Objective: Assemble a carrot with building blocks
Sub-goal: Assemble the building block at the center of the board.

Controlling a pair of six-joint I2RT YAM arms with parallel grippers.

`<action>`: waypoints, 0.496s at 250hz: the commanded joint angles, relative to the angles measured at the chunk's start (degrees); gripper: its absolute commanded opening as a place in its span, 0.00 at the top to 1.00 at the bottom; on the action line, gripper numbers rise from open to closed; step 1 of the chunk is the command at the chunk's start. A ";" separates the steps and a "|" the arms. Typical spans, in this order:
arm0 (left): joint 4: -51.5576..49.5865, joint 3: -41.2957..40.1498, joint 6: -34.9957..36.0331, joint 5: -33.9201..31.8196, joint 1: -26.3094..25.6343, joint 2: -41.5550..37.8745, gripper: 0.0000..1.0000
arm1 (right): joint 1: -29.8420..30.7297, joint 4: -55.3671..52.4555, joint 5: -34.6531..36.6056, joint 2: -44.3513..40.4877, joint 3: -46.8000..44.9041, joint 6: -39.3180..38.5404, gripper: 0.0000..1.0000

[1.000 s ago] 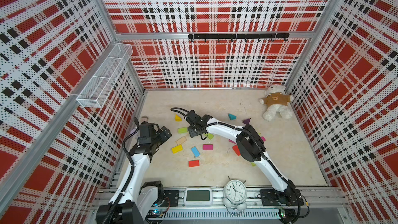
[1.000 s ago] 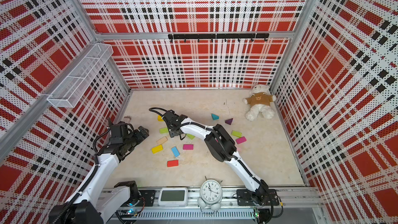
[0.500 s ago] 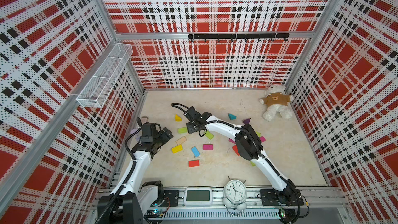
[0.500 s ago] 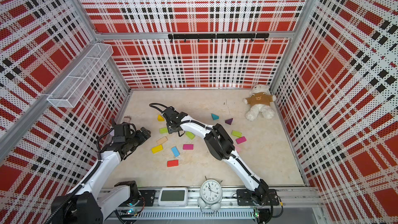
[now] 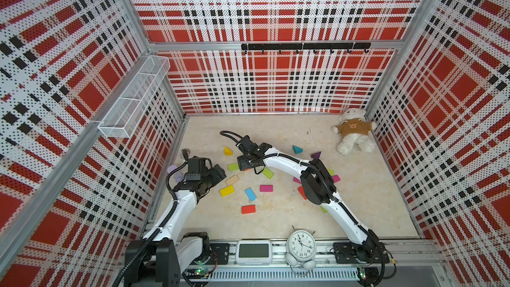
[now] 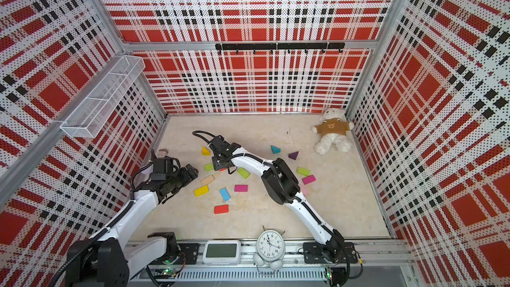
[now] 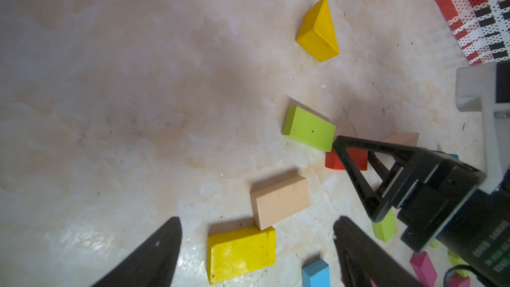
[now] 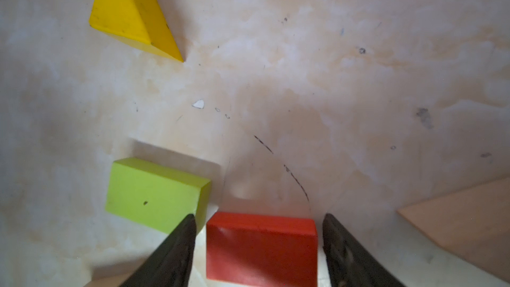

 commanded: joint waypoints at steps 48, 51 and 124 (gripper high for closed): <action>2.26 2.31 1.61 -3.37 -1.65 3.64 0.27 | -2.44 13.08 -2.58 -13.15 -14.52 0.77 0.24; 2.58 2.32 1.73 -3.44 -1.74 3.69 0.28 | -2.53 13.59 -2.85 -13.80 -15.25 0.52 0.24; 7.66 5.76 5.55 -6.87 -5.27 12.68 0.46 | -3.08 15.77 -4.06 -19.99 -25.02 -9.42 0.40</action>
